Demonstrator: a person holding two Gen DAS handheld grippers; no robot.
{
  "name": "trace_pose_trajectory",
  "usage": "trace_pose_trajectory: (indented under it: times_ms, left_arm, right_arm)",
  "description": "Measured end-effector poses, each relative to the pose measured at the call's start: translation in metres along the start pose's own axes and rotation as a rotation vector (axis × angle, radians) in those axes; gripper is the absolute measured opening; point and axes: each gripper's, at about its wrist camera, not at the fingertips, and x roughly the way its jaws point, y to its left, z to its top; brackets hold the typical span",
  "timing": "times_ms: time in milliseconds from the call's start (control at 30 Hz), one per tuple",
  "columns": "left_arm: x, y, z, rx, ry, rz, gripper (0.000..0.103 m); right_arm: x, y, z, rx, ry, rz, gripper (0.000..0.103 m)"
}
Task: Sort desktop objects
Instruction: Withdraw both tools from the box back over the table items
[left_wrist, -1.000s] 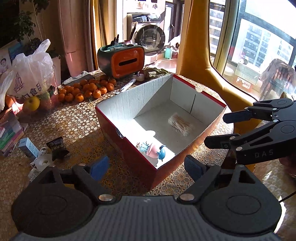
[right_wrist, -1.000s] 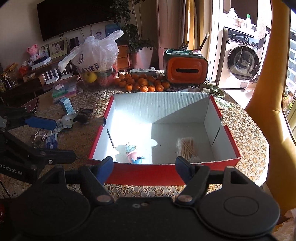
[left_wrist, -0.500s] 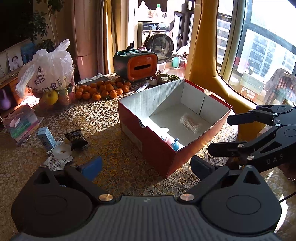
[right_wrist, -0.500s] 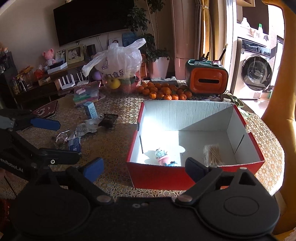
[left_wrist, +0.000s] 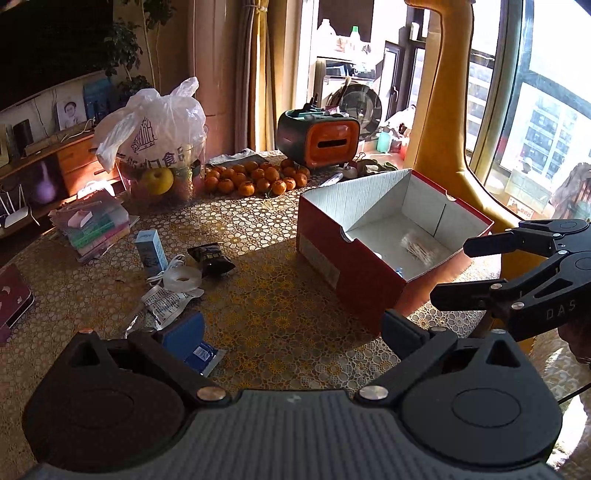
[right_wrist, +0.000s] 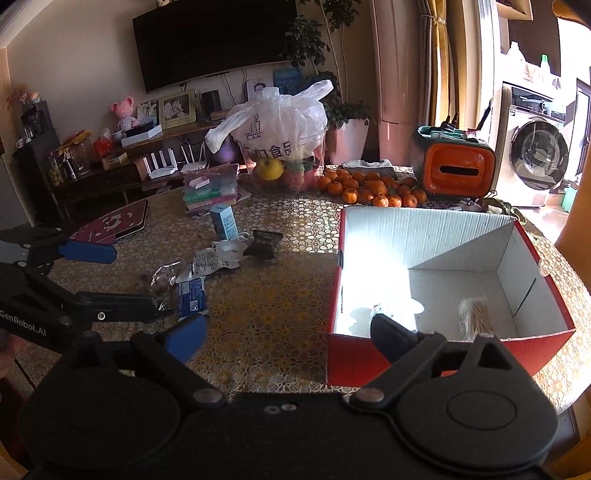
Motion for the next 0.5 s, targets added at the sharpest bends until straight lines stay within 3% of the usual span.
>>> trace_pose_trajectory:
  times_ms: [233, 500]
  left_arm:
    - [-0.006, 0.028, -0.015, -0.086, -0.006, -0.010, 0.103]
    - [-0.009, 0.046, -0.028, -0.095, 0.008, 0.028, 0.103]
  right_arm:
    - [0.010, 0.020, 0.002, -0.019, -0.003, 0.029, 0.096]
    - [0.022, 0.040, 0.005, -0.036, 0.002, 0.065, 0.096]
